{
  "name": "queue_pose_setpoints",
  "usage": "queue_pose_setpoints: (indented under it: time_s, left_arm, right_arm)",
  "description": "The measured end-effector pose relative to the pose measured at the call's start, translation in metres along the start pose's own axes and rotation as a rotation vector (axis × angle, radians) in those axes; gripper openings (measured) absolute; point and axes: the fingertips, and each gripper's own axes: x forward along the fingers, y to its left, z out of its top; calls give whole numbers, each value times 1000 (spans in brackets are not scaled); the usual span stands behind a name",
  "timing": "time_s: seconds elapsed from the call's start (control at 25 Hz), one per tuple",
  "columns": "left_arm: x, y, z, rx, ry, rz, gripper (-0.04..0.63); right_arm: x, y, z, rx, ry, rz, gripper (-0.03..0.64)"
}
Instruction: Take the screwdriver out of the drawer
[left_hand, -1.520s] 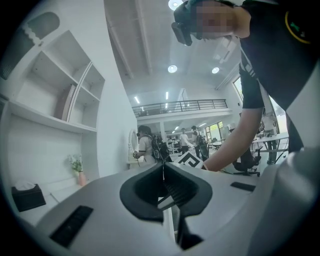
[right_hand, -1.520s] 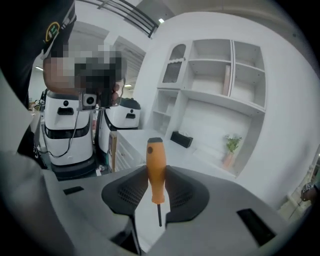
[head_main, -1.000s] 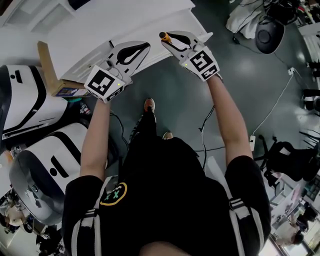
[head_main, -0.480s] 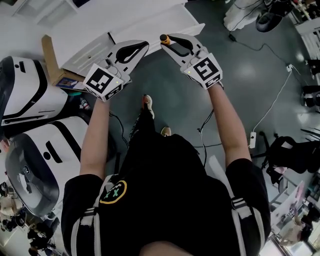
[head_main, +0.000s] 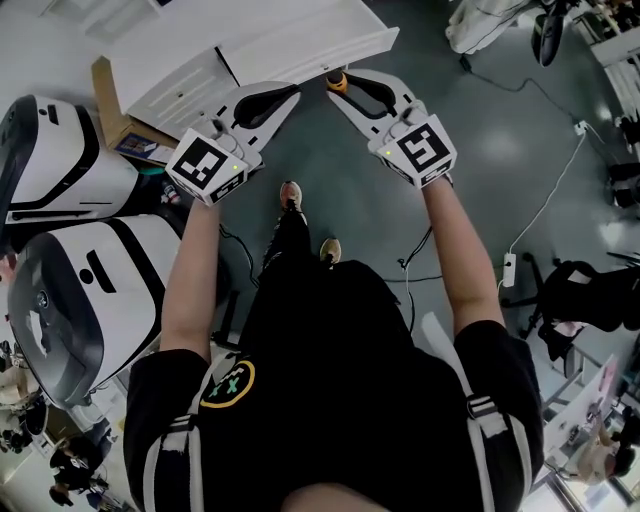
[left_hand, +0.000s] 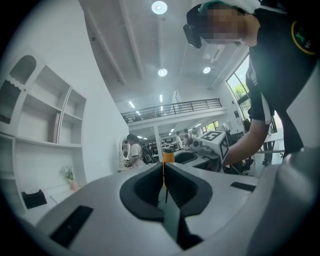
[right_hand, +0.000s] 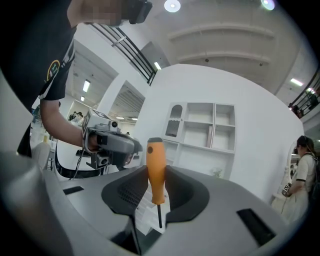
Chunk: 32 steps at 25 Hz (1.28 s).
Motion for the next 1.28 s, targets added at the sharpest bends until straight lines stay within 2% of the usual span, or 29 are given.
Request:
queue_pose_setpoints:
  time_s: [0.24, 0.64, 1.28]
  left_arm:
    - [-1, -27, 14, 10, -15, -16, 21]
    - [-7, -41, 24, 12, -14, -49, 21]
    - [-41, -21, 22, 16, -18, -80, 21]
  right_arm:
    - [-28, 21, 13, 4, -15, -14, 121]
    - [-46, 34, 31, 22, -44, -51, 121]
    - [-23, 49, 43, 49, -41, -101, 121]
